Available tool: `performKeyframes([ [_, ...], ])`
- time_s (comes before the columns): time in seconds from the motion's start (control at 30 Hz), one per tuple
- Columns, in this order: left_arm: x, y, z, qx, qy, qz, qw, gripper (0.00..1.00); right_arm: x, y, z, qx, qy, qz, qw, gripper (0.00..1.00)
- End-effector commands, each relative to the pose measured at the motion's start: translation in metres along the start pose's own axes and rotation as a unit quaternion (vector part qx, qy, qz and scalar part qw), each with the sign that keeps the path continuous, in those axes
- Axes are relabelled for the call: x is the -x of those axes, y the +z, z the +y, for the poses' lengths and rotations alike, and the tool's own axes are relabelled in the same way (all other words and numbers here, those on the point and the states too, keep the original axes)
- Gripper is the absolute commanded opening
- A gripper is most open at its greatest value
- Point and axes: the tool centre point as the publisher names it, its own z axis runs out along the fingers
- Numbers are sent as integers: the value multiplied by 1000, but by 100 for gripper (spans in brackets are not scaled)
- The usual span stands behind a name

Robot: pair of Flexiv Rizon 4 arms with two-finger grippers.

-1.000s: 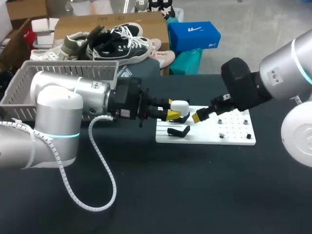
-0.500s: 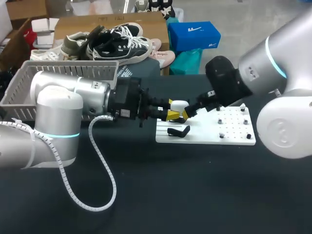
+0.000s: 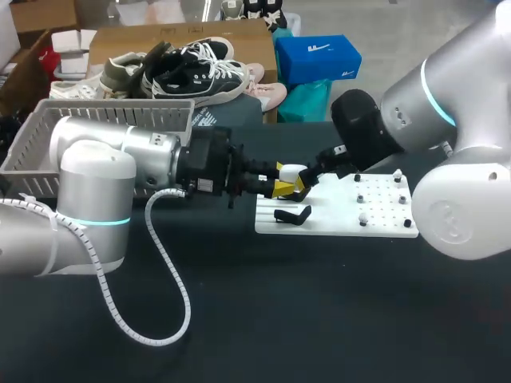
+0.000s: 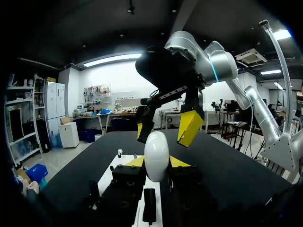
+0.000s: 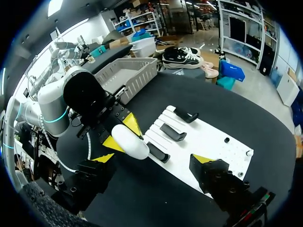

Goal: Pick up each earbud case from the left stands, insert the matching earbuds, close the lid, and place the case in the box.

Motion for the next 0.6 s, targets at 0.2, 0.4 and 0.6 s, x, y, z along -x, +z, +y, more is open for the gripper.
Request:
performKeyframes([
  [0.2,0,0,0,0,0,0,1000,0,6,6,0,-16,2,1,1000,100],
  [0.4,0,0,0,0,0,0,1000,0,6,8,-2,-18,3,3,1000,100],
  [0.6,0,0,0,0,0,0,1000,0,7,7,-4,-20,7,1,1000,100],
])
